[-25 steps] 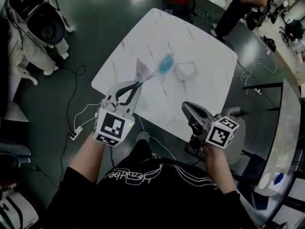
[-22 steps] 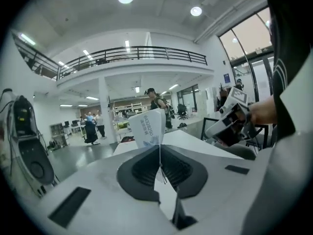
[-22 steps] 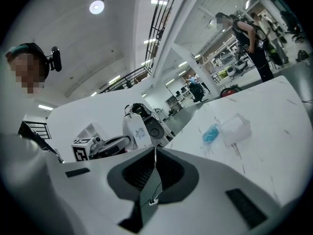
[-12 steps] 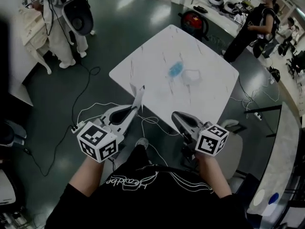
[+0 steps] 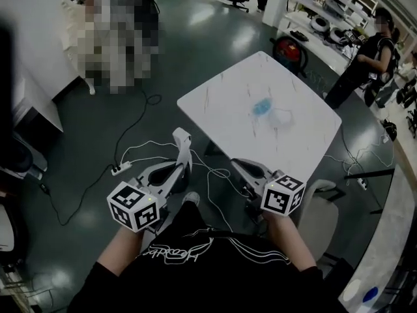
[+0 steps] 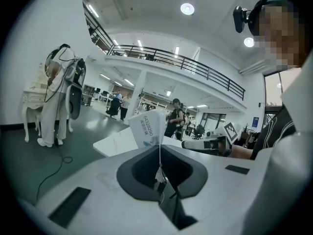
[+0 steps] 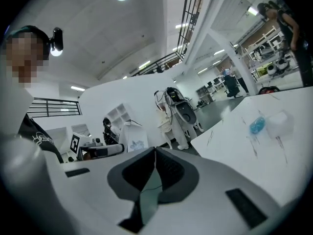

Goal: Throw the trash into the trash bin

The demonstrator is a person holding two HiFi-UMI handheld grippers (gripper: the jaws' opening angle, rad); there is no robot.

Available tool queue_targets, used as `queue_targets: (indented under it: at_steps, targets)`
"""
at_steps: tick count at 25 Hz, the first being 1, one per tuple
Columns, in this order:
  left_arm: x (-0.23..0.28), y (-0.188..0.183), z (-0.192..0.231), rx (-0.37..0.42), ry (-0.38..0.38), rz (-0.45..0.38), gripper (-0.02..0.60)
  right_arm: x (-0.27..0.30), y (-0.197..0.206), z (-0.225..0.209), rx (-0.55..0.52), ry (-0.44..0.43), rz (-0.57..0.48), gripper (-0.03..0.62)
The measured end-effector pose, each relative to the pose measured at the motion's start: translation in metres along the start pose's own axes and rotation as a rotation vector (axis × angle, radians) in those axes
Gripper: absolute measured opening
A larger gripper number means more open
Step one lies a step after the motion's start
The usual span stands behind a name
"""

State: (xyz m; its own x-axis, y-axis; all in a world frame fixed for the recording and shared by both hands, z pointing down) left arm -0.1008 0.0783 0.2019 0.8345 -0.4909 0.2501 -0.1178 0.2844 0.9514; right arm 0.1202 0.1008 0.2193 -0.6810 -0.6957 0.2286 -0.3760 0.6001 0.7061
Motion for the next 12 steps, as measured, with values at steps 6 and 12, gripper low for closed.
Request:
queue_targets:
  at_steps: [6, 12]
  targets:
    - [-0.006, 0.025, 0.033, -0.068, -0.078, 0.037, 0.008, 0.036, 0.008, -0.010, 0.018, -0.008, 0.072, 0.032]
    - [-0.001, 0.061, 0.077, -0.120, -0.138, 0.109, 0.008, 0.086, 0.021, -0.031, 0.027, -0.002, 0.159, 0.032]
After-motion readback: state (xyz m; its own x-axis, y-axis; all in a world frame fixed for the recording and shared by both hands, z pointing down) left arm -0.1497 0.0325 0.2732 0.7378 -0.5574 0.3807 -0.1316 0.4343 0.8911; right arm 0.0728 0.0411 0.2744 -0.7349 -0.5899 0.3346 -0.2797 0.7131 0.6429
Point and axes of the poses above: the fingertips, and each gripper's own axes: x forward along the fingers, z to its left, y out of its underside, the point moved 6 cm from there along -x, backward along the fingers, and after that the axes turned 11 degrees about x, right-handed, at the moved point
